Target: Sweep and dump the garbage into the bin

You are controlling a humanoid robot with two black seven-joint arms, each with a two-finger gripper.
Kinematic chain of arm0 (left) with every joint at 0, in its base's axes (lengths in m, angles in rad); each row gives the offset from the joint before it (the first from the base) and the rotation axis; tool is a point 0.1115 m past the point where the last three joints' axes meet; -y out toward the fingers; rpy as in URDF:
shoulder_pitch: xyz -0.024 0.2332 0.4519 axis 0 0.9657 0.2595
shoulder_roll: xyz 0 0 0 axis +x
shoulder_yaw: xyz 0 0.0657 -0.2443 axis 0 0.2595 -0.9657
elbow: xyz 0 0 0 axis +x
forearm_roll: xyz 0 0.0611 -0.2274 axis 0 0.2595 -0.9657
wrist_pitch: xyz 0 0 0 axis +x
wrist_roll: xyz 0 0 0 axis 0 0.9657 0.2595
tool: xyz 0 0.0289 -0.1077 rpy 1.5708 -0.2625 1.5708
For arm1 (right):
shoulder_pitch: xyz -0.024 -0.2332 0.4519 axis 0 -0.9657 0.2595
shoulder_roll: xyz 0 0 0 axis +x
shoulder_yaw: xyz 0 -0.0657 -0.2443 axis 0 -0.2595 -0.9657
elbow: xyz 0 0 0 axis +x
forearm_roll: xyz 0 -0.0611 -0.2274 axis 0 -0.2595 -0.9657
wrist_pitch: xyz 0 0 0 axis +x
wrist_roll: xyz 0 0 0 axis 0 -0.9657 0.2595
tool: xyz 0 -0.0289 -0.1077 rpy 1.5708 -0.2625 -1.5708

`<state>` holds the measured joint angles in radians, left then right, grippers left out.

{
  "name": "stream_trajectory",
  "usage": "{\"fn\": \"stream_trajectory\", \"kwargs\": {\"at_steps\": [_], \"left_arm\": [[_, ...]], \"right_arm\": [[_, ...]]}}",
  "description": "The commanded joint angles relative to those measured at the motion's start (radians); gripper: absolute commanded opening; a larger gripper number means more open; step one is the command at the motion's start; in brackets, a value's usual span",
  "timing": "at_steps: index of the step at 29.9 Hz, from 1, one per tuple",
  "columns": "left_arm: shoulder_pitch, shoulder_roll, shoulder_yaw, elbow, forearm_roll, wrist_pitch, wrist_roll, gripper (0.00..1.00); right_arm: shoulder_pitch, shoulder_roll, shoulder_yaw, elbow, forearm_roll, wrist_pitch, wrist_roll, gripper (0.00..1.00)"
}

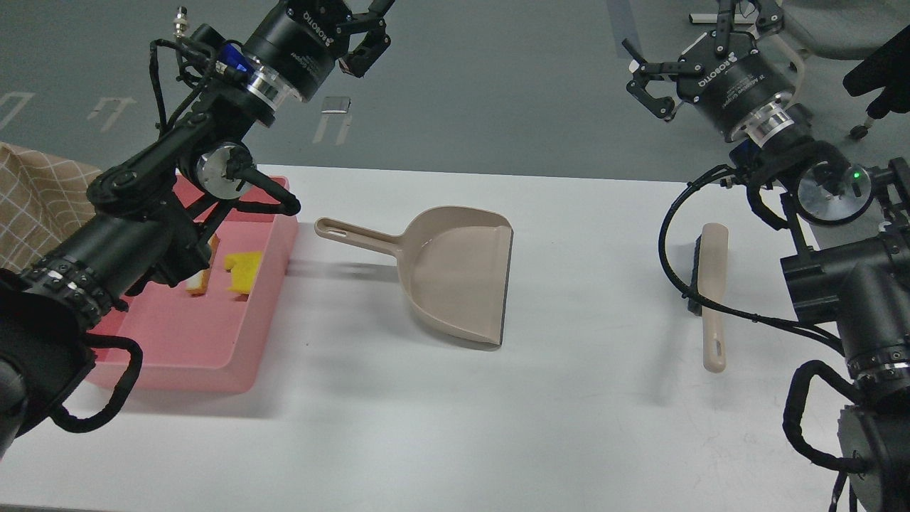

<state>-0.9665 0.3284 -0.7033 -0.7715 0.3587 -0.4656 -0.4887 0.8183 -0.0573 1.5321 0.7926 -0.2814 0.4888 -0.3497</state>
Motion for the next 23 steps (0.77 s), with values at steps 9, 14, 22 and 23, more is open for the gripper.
{"fn": "stream_trajectory", "kwargs": {"at_steps": [9,14,22,23], "left_arm": [[0.084,0.004,-0.015,-0.003,-0.003,-0.011,0.0,0.98],[0.086,0.003,-0.013,-0.003,-0.003,-0.019,0.0,0.98],[0.089,0.001,-0.013,-0.002,-0.003,-0.022,0.0,0.98],[0.089,0.001,-0.013,0.0,-0.003,-0.022,0.0,0.98]], "right_arm": [[-0.111,-0.033,-0.001,0.16,0.004,0.0,-0.069,1.0],[-0.111,-0.047,0.002,0.143,-0.001,0.0,-0.046,1.0],[-0.096,-0.047,0.002,0.12,-0.012,0.0,-0.025,1.0],[-0.096,-0.047,0.002,0.122,-0.012,0.0,-0.025,1.0]]}}
